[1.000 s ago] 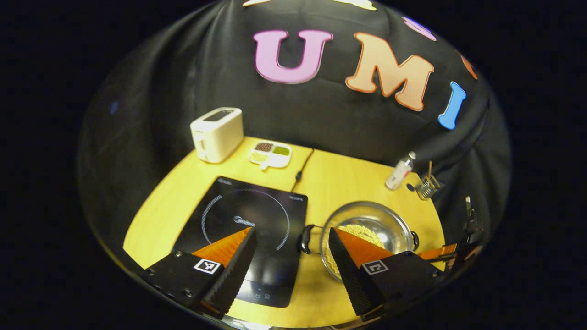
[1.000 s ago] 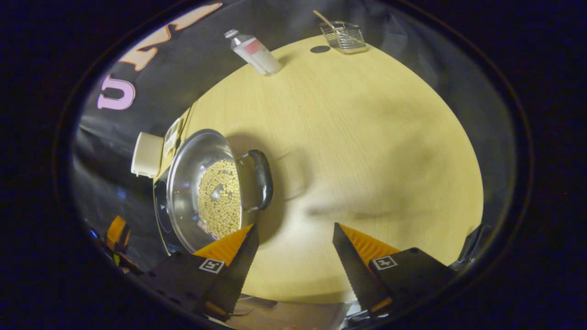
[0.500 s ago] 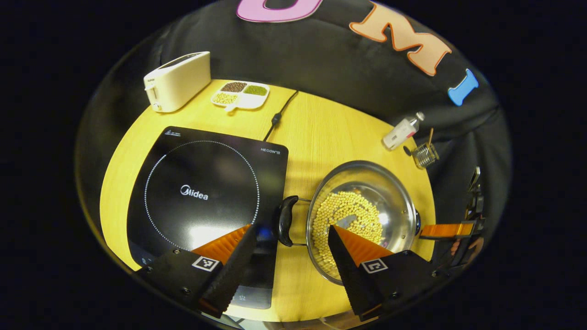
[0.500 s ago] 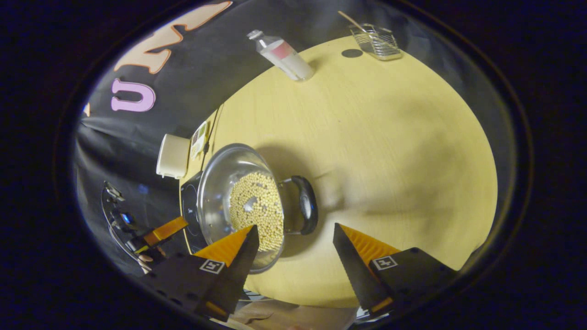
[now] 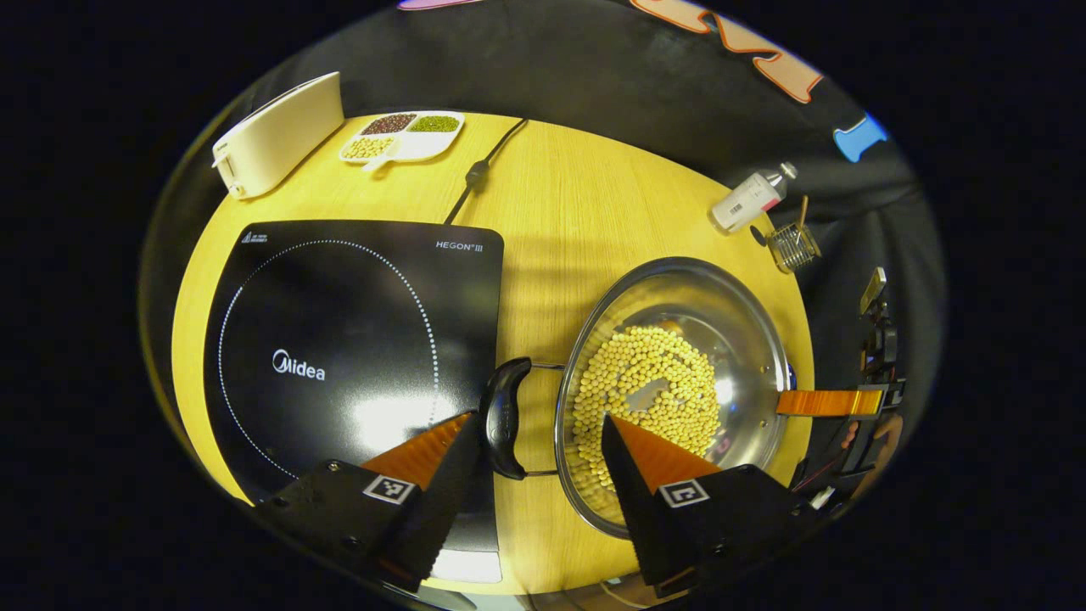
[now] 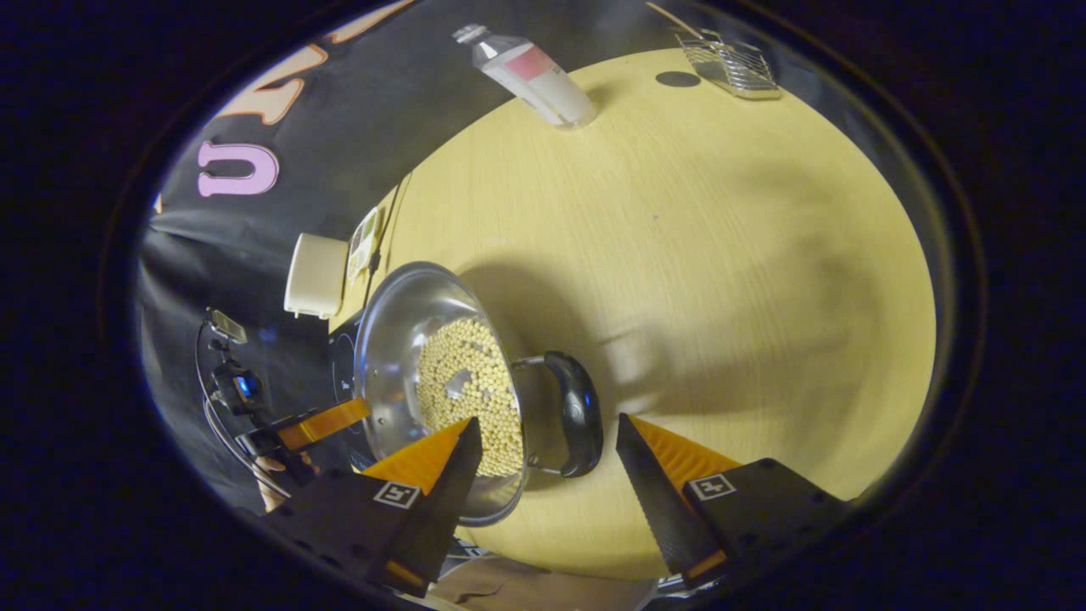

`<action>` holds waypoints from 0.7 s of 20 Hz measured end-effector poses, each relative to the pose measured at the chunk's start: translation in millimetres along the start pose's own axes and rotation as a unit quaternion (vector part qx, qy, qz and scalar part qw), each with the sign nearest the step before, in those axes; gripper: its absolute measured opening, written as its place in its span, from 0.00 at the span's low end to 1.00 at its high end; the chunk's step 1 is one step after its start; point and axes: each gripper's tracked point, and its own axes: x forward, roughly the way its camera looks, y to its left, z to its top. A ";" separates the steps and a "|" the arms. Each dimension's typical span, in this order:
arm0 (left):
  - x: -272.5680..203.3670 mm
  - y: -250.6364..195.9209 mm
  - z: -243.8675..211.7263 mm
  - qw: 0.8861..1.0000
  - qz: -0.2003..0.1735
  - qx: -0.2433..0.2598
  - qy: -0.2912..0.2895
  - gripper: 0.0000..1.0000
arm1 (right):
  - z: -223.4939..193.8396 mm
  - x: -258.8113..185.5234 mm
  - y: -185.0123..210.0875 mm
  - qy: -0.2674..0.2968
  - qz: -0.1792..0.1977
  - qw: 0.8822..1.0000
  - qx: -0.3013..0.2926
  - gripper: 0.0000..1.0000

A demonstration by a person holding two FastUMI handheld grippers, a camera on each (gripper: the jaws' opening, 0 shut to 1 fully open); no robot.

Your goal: First push the handle of the pot to place it horizontally, then grasp the pot with both hands and set it on the induction cooktop.

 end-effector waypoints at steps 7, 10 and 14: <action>8.8 -13.5 -4.9 1.000 0.001 0.008 0.027 0.86 | 5.2 13.0 -6.2 0.015 -0.002 1.000 -0.002 0.74; 9.6 -23.4 -4.1 0.999 0.001 0.021 0.032 0.90 | 5.6 15.6 -27.3 0.012 -0.032 0.999 -0.008 0.72; 24.8 -22.8 -1.3 0.999 0.003 0.031 0.044 0.84 | 3.1 19.4 -35.1 0.020 -0.033 0.999 -0.006 0.53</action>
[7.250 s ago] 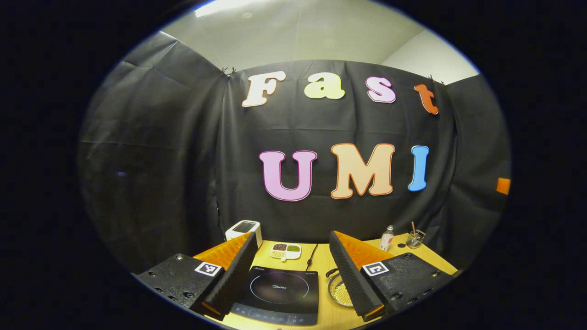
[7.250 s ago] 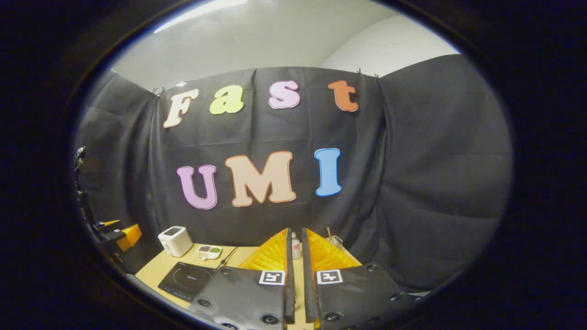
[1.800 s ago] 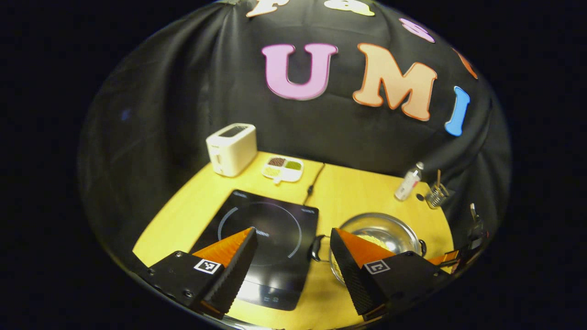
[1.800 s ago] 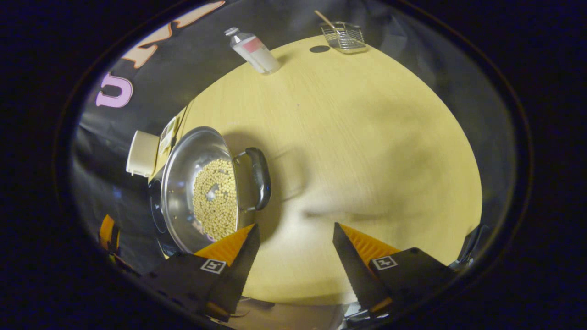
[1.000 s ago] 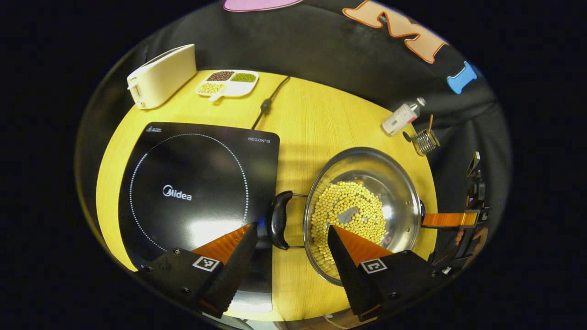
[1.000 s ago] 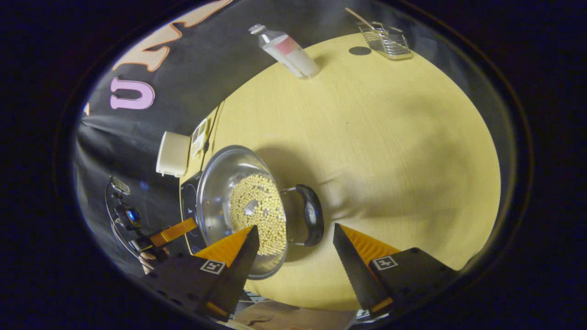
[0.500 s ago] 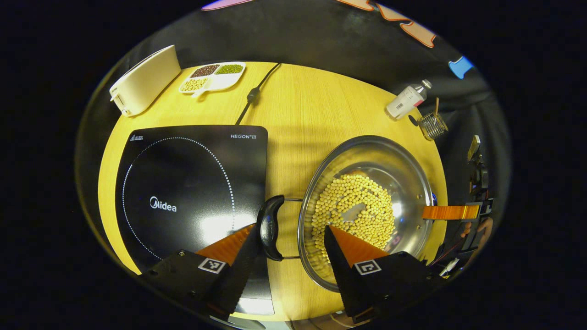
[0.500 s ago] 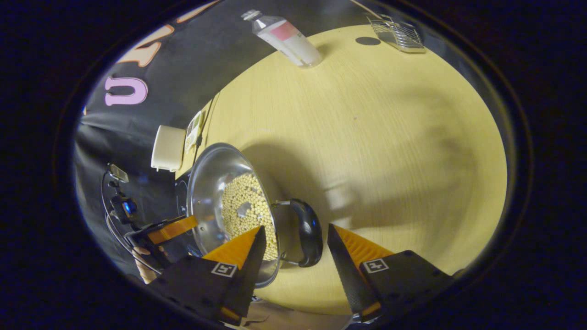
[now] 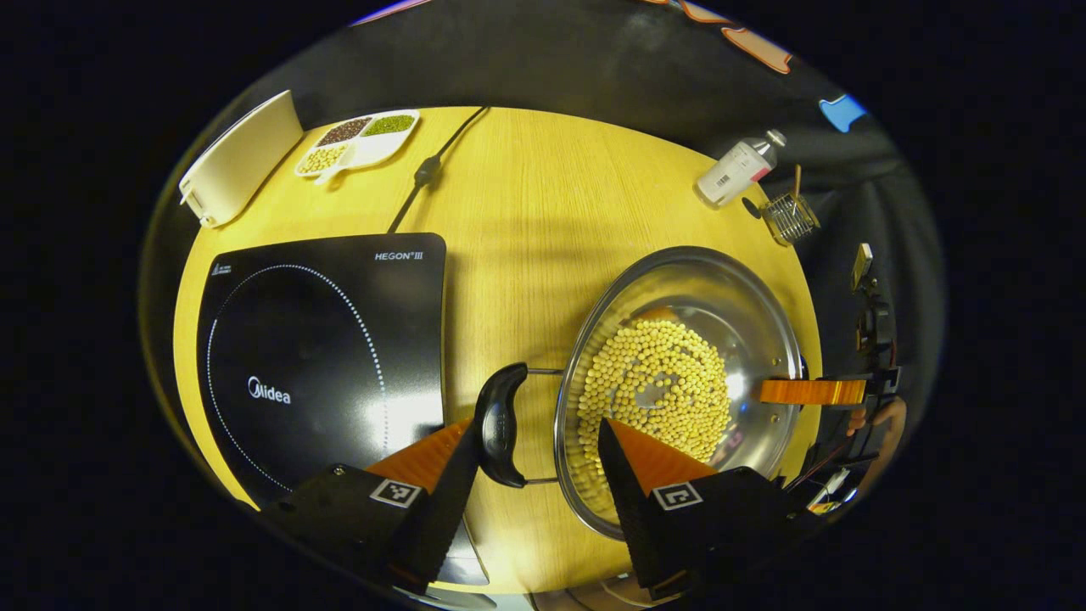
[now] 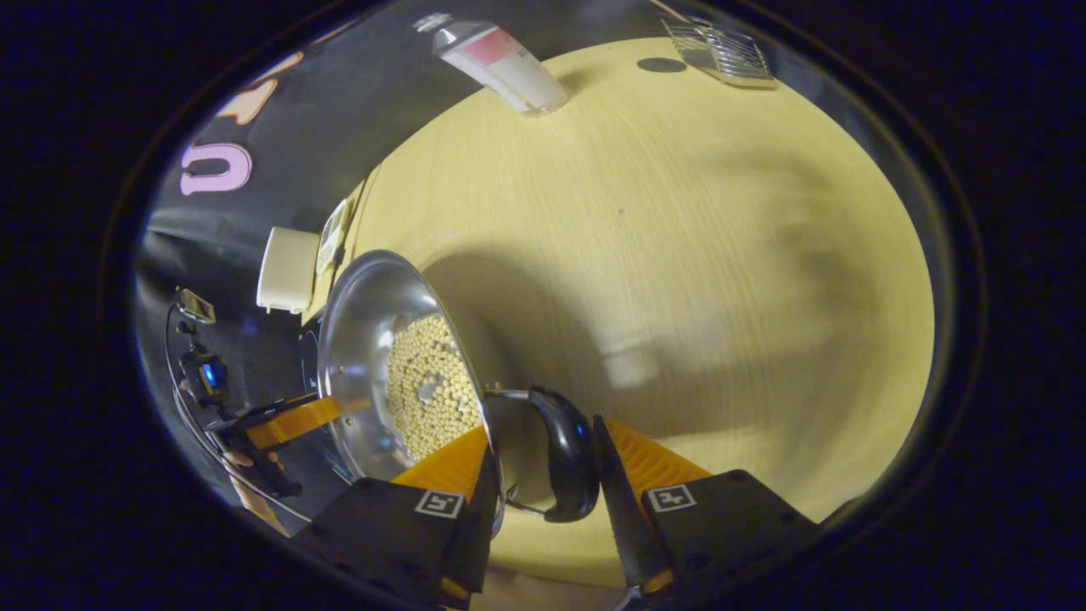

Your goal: First push the handle of the pot to place it horizontally, then grasp the pot with both hands and set it on the induction cooktop.

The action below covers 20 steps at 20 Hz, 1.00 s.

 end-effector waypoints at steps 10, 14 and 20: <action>30.9 5.1 9.5 0.999 0.014 0.040 0.032 0.81 | -7.6 12.1 -6.0 0.026 -0.020 0.999 -0.006 0.59; 36.3 8.4 11.3 0.998 0.019 0.038 0.045 0.68 | -9.3 11.4 -7.1 0.031 -0.021 0.999 0.001 0.54; 35.1 7.4 8.3 0.998 0.027 0.021 0.049 0.65 | -5.6 8.1 -7.6 0.019 -0.034 0.999 -0.006 0.48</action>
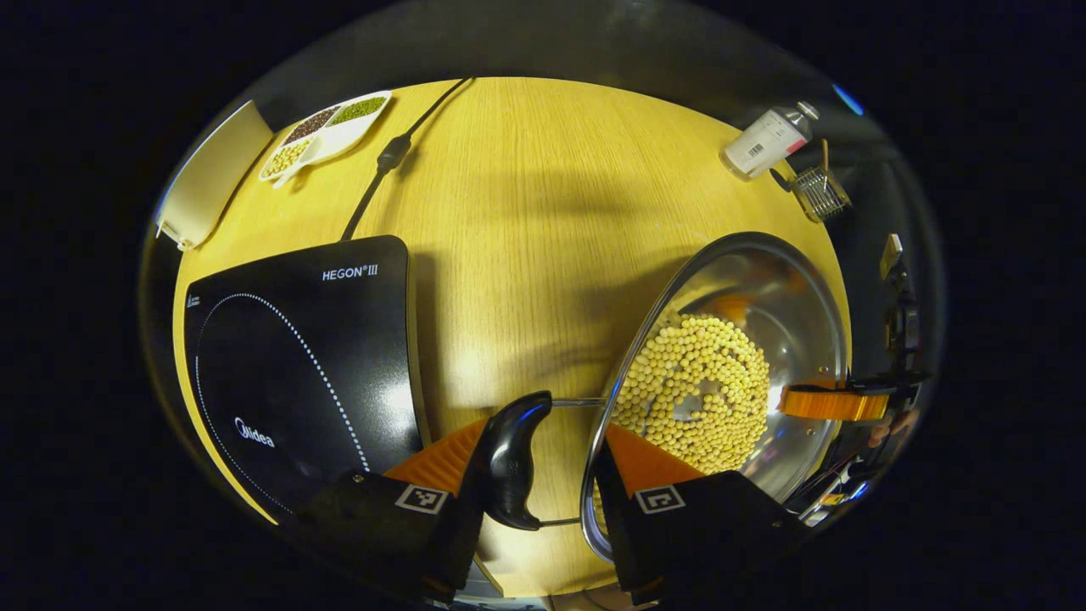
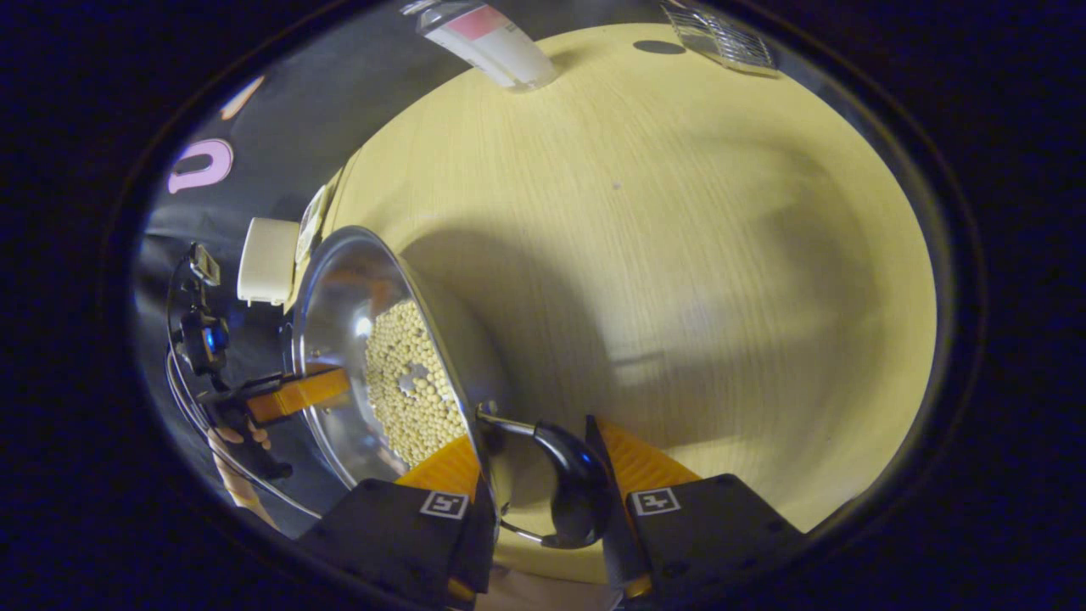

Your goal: First push the handle of the pot to place it horizontally, then grasp the pot with both hands and set it on the induction cooktop.

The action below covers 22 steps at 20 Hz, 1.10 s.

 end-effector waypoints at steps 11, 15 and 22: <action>-4.8 2.5 2.9 1.000 -0.001 0.007 -0.018 0.66 | -1.8 -3.4 2.5 -0.018 0.005 1.000 -0.010 0.55; -8.0 2.6 2.2 1.000 0.001 0.009 -0.019 0.67 | -0.1 -0.7 2.4 -0.017 0.013 1.000 -0.015 0.55; -11.1 3.6 1.8 1.000 0.003 0.007 -0.019 0.65 | 2.6 1.8 2.7 -0.025 0.017 0.999 -0.024 0.60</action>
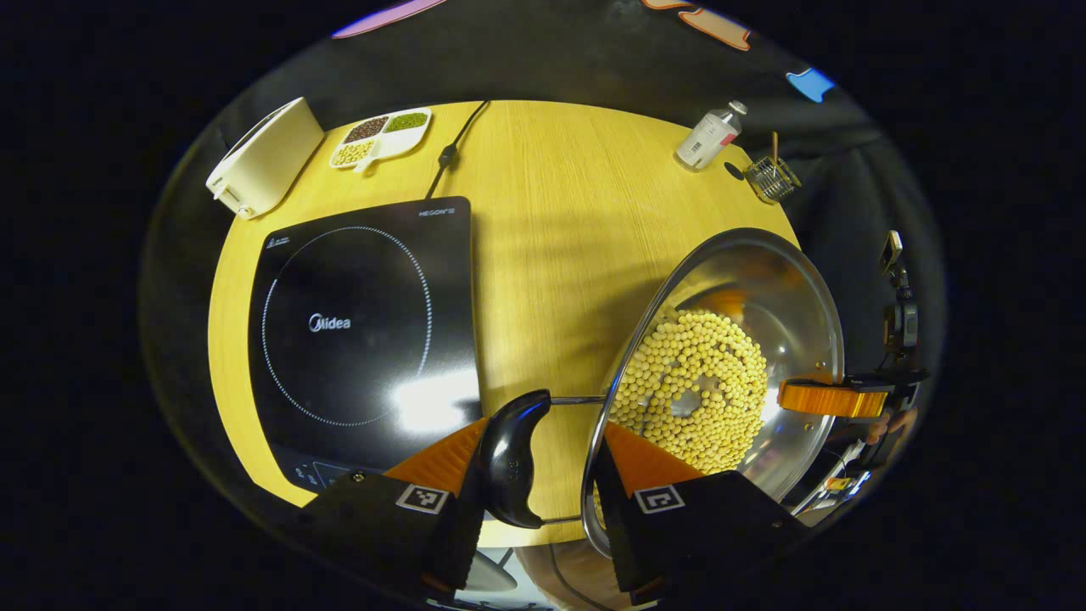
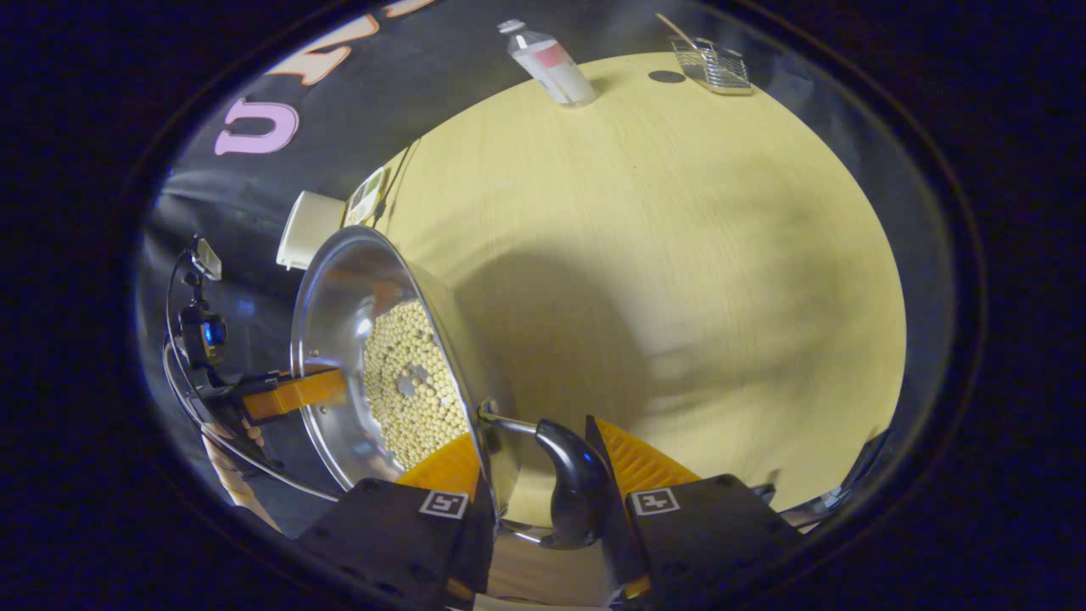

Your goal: First push the handle of the pot to place it horizontally, then grasp the pot with both hands and set it on the induction cooktop.

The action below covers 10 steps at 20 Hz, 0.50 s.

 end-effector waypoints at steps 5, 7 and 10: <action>-0.4 0.6 -0.9 1.000 -0.004 0.006 -0.002 0.65 | 2.3 -0.3 1.0 0.000 -0.002 1.000 -0.004 0.49; 0.4 0.3 -2.3 1.000 -0.004 0.008 -0.005 0.65 | 0.2 2.6 3.5 -0.001 -0.004 1.000 -0.005 0.49; 1.6 -0.2 -1.7 1.000 -0.006 0.014 -0.006 0.65 | 0.6 -1.3 1.3 -0.002 -0.005 1.000 -0.002 0.49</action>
